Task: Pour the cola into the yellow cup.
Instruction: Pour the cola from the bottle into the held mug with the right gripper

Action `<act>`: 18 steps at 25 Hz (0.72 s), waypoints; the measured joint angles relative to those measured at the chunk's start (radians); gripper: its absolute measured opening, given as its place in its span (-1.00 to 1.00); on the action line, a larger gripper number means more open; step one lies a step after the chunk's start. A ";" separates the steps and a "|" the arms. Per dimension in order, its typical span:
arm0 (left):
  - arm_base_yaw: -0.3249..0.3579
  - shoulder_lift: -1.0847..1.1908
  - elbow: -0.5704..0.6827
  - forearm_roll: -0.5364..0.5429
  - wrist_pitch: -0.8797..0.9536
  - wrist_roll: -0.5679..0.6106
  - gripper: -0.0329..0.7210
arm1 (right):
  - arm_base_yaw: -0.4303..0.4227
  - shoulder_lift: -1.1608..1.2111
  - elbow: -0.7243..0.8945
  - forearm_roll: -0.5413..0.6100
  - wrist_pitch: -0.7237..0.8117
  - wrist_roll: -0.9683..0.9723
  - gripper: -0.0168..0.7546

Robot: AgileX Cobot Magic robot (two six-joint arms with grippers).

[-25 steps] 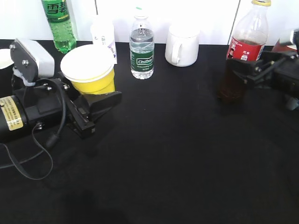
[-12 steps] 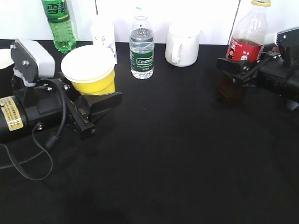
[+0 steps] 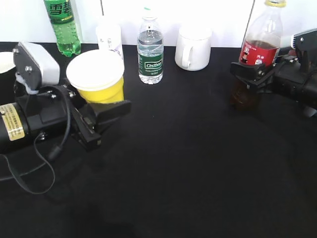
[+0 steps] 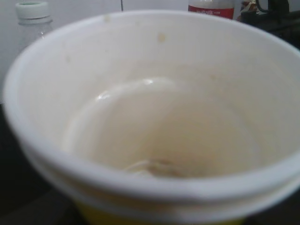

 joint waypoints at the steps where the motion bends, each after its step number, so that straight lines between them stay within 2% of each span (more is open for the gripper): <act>1: 0.000 0.000 0.000 0.004 0.000 -0.007 0.27 | 0.000 -0.028 0.001 -0.032 0.009 0.000 0.34; 4: -0.011 0.032 -0.056 0.071 0.000 -0.089 0.27 | 0.000 -0.126 0.001 -0.114 0.025 0.005 0.34; 7: -0.117 0.095 -0.161 0.085 0.058 -0.105 0.27 | 0.000 -0.184 0.001 -0.157 0.027 -0.003 0.34; 9: -0.191 0.160 -0.256 0.085 0.076 -0.108 0.27 | 0.000 -0.191 0.001 -0.174 0.027 -0.108 0.34; 12: -0.264 0.247 -0.370 0.085 0.123 -0.122 0.27 | 0.000 -0.191 0.001 -0.177 0.026 -0.236 0.34; 16: -0.314 0.291 -0.460 0.085 0.171 -0.127 0.27 | 0.000 -0.191 0.001 -0.158 -0.025 -0.551 0.34; 18: -0.315 0.295 -0.460 0.085 0.180 -0.131 0.27 | 0.000 -0.191 0.001 -0.068 -0.028 -0.685 0.34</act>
